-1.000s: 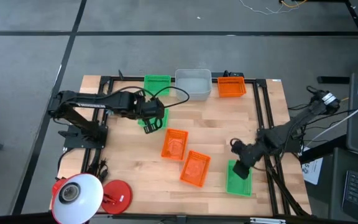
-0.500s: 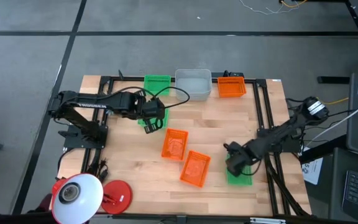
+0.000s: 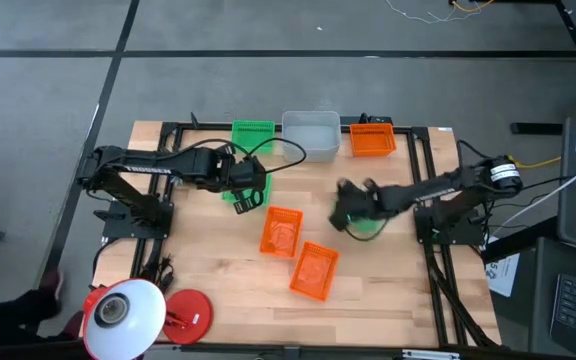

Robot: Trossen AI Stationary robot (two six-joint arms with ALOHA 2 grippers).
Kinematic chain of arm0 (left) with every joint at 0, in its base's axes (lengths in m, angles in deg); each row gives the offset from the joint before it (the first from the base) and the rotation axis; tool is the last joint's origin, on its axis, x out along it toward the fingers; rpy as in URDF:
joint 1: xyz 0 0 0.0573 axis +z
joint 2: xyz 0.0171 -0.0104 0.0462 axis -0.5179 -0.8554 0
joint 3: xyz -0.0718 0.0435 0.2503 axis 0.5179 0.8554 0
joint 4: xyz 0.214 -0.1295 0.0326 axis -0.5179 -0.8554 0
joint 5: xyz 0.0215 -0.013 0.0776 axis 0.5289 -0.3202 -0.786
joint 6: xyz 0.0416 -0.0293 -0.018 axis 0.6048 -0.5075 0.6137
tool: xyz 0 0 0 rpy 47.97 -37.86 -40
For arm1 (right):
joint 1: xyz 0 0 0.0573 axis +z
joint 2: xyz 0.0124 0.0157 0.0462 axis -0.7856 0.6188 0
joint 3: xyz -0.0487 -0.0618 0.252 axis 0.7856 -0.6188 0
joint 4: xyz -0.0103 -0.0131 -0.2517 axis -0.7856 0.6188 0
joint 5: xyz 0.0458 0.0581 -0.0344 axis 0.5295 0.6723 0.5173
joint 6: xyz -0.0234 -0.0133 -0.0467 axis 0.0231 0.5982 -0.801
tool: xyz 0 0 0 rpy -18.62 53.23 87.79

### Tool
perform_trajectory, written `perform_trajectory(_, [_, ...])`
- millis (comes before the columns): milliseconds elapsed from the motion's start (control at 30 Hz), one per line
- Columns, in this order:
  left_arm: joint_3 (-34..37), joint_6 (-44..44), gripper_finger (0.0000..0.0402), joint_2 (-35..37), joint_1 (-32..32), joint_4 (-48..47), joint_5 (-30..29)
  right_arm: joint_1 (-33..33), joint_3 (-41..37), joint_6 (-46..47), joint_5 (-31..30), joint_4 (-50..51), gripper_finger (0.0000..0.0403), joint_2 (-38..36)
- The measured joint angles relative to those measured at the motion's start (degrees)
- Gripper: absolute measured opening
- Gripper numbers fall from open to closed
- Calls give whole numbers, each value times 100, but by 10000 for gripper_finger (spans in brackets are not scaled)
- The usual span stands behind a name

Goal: Stack baskets by color
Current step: Adjust the bins

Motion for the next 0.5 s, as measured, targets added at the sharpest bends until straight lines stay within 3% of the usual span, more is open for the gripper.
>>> perform_trajectory(167, [0,2,0,0,0,125,0,-762,2,-2054,468,-3733,106,244])
perform_trajectory(233, [0,0,0,0,0,134,0,-908,28,-2524,902,-4543,106,260])
perform_trajectory(333, [-1,-2,0,-2,0,128,0,-968,163,-2624,1280,-4230,106,69])
perform_trajectory(500, [-2,0,0,-2,-32,121,2,-949,375,-2136,1304,-2228,106,-307])
